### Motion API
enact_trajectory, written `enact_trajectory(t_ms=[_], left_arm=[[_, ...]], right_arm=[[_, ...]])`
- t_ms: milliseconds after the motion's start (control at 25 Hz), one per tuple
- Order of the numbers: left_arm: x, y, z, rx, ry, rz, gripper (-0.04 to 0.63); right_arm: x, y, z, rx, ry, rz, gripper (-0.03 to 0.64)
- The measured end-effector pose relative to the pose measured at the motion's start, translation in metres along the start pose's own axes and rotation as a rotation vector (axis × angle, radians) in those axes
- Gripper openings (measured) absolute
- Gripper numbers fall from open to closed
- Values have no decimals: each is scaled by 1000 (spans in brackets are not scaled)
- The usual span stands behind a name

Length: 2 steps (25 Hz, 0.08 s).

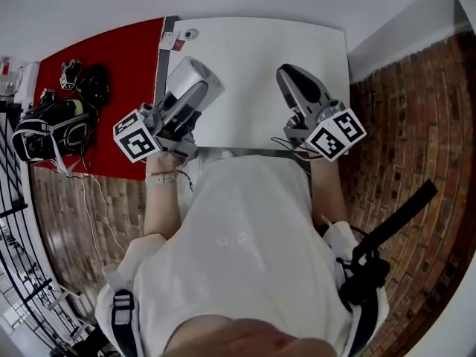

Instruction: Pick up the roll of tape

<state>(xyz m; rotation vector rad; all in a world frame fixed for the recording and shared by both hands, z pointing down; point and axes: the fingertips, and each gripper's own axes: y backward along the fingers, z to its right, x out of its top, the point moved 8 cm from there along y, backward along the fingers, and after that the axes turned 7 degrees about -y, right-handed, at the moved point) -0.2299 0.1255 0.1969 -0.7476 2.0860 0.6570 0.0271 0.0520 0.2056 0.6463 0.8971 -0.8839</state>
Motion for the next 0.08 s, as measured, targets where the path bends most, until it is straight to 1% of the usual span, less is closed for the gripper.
enact_trajectory(t_ms=[80], left_arm=[[0,-2,1,-3,-4,-2,111]], right_arm=[[0,1,0,-1,-1,1,43]])
